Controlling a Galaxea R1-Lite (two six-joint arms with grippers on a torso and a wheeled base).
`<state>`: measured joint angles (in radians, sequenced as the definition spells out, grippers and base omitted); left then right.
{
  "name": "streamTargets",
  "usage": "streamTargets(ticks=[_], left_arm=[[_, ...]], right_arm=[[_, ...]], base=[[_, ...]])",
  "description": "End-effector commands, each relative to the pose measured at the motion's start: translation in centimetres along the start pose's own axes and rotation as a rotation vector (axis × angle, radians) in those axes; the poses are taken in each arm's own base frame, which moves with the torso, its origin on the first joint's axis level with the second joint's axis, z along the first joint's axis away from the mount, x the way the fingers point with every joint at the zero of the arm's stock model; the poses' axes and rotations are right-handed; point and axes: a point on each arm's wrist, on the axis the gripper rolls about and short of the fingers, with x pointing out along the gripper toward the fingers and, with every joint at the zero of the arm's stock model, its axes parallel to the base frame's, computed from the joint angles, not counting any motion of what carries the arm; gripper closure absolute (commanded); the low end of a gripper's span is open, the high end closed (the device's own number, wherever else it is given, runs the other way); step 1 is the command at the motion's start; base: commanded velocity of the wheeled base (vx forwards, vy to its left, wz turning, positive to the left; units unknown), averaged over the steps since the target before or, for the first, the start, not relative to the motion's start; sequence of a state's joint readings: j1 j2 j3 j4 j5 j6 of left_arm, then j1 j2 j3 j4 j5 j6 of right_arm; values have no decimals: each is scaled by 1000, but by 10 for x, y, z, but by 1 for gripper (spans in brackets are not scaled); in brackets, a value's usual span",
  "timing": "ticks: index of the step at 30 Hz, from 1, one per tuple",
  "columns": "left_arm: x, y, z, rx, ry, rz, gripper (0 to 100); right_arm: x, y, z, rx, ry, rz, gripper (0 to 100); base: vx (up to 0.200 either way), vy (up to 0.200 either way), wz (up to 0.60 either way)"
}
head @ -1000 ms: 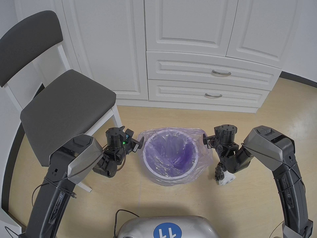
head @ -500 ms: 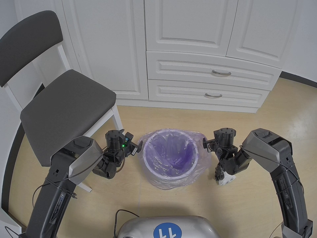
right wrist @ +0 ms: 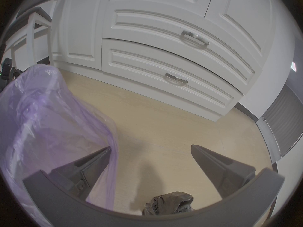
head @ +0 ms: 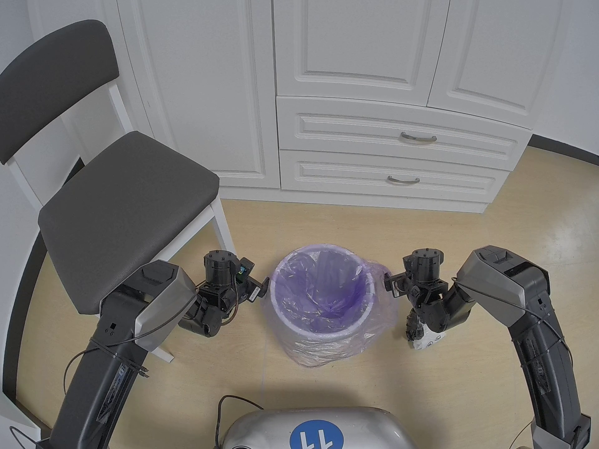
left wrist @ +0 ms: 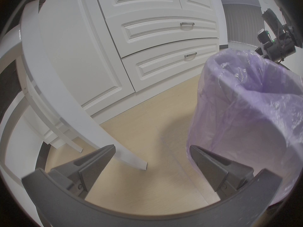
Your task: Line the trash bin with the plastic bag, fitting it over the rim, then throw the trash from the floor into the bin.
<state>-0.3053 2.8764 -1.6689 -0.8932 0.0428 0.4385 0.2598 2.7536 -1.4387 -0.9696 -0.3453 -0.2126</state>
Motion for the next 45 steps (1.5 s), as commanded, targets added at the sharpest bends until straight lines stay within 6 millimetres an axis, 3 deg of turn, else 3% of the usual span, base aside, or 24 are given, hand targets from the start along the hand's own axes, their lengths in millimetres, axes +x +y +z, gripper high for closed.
streamTargets(ticks=[1,10,12,16,23,28,39,45], left_arm=[[2,-1,-2,1,13,-6,0],[4,8,-1,-4,10,17,0],[-1,16,5,-8,-14,36,0],[-20,21,10,-7,3,31,0],[-59,17,9,-7,-15,20,0],[-65,15,13,-8,-62,19,0],[-74,12,8,-7,-75,23,0],[-81,5,7,-3,-81,11,0]], right_arm=[[1,-1,0,-6,25,0,0],[1,-2,3,17,18,-1,0],[-4,-9,17,37,-4,-9,0],[-20,-20,32,42,-7,-12,0],[-54,-35,42,-25,30,10,0],[-61,-38,45,-49,3,42,0],[-65,-40,32,-104,36,74,0],[-45,-25,13,-86,46,119,0]], base=[[0,0,0],[0,0,0],[0,0,0],[0,0,0],[0,0,0],[0,0,0],[0,0,0],[0,0,0]])
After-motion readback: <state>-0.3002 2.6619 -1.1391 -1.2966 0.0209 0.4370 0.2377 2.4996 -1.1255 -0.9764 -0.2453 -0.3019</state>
